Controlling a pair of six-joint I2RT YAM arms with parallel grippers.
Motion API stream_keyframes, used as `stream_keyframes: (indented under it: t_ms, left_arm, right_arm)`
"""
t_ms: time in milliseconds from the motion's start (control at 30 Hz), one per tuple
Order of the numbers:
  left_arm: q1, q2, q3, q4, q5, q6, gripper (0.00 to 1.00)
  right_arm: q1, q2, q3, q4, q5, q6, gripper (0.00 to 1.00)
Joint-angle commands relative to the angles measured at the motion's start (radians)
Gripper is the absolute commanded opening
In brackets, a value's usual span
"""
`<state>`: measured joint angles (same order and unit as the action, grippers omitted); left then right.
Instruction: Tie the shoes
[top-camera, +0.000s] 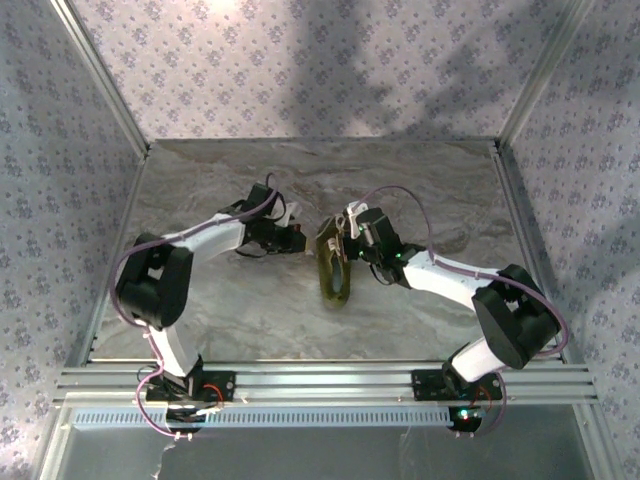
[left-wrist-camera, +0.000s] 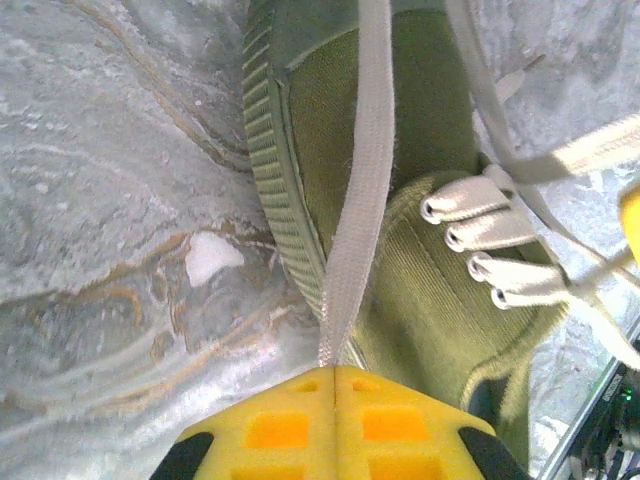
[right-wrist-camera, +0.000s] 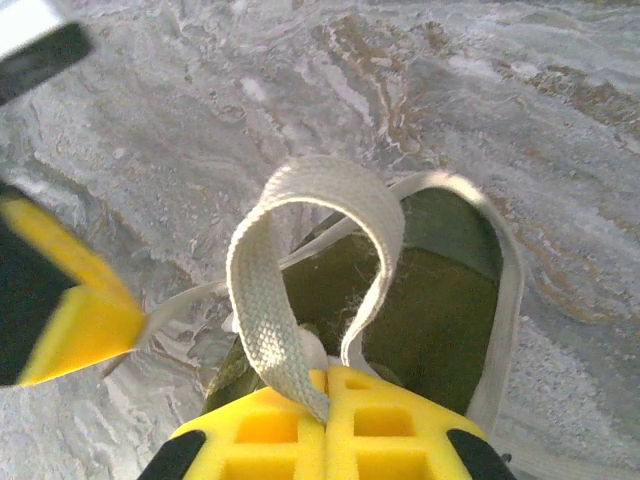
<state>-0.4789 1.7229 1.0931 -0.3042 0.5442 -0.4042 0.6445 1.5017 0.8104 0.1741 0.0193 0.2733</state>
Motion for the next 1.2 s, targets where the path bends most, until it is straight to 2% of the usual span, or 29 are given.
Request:
stream_keyframes:
  t_ms: [0,267,467,600,1000,1167]
  left_arm:
    - [-0.011,-0.088,-0.046,0.005,-0.075,-0.053,0.0]
    - [-0.047,-0.224,-0.127,-0.031,-0.195,-0.166,0.0]
    - [-0.042,-0.344,-0.127,-0.15,-0.369,-0.184,0.0]
    - [-0.024,-0.4,-0.132,-0.185,-0.424,-0.201,0.0]
    - [-0.047,-0.454,-0.14,-0.318,-0.411,-0.219,0.0]
    - [-0.1,-0.534,-0.157,-0.274,-0.311,-0.201,0.0]
  right_arm:
    - [-0.027,0.01,0.056,-0.028,-0.003,0.021,0.0]
    - [-0.036,0.023,0.104,-0.021,-0.129,-0.022,0.0]
    - [-0.039,0.022,0.097,-0.022,-0.097,-0.001,0.0]
    - [-0.045,0.024,0.095,-0.032,-0.055,0.028,0.0]
    - [-0.07,0.026,0.095,-0.035,-0.059,0.074,0.0]
    - [-0.08,0.029,0.095,-0.029,-0.084,0.106,0.0]
